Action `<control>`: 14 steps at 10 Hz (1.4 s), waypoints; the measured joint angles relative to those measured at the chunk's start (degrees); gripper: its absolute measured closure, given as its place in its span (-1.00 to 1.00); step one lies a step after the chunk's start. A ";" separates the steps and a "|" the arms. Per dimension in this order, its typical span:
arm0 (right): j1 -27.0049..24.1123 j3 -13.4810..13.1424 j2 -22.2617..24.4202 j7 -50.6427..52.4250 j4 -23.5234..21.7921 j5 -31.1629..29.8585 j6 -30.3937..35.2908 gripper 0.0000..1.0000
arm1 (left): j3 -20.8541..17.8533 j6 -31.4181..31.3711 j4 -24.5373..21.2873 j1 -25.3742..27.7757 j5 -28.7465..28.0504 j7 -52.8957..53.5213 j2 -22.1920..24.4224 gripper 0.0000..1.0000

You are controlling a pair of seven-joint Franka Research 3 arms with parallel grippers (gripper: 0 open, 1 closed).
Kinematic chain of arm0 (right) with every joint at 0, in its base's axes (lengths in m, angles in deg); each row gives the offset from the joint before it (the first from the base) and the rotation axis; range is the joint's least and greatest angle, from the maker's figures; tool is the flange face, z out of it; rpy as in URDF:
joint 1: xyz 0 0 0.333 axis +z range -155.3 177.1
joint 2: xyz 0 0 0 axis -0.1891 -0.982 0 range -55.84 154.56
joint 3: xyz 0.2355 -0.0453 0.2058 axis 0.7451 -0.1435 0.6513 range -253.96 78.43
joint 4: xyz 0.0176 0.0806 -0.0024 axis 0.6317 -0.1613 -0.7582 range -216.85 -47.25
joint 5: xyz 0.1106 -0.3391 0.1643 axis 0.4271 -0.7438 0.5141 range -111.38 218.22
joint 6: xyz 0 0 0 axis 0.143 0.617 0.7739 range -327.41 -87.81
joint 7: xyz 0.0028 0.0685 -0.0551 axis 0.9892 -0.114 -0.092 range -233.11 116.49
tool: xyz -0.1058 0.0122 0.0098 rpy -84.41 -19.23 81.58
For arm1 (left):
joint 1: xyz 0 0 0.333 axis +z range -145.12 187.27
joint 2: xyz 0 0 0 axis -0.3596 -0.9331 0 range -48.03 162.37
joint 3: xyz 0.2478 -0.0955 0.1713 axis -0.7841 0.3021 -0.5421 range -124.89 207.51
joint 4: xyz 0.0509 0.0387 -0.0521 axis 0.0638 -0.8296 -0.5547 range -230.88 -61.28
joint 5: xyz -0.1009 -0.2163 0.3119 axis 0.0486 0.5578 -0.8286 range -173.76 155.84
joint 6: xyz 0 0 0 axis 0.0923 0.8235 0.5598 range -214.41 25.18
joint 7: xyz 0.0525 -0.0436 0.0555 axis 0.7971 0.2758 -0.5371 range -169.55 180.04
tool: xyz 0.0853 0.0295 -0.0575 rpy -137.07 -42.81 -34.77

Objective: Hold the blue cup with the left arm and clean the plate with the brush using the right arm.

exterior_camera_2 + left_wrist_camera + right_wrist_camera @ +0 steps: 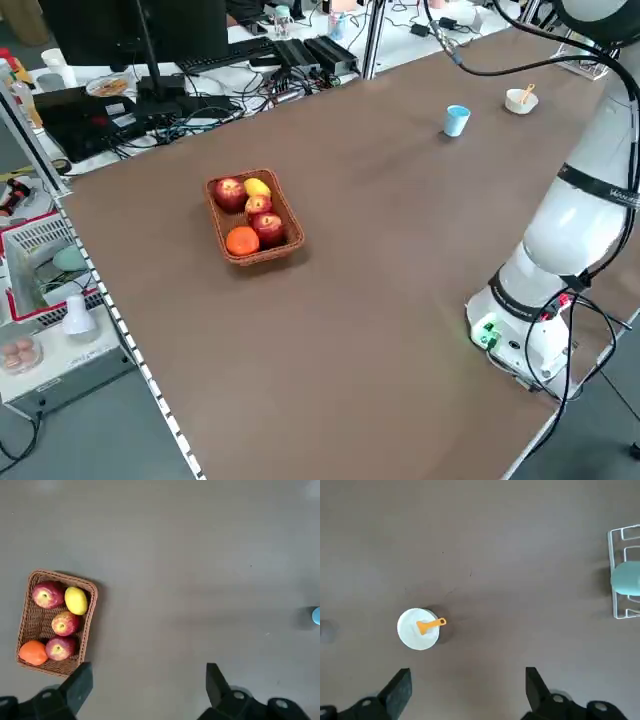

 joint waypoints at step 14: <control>1.47 0.73 1.40 -0.90 6.35 -5.91 6.77 -1.00 | -0.39 -0.09 0.25 0.04 0.00 0.00 -0.16 -1.00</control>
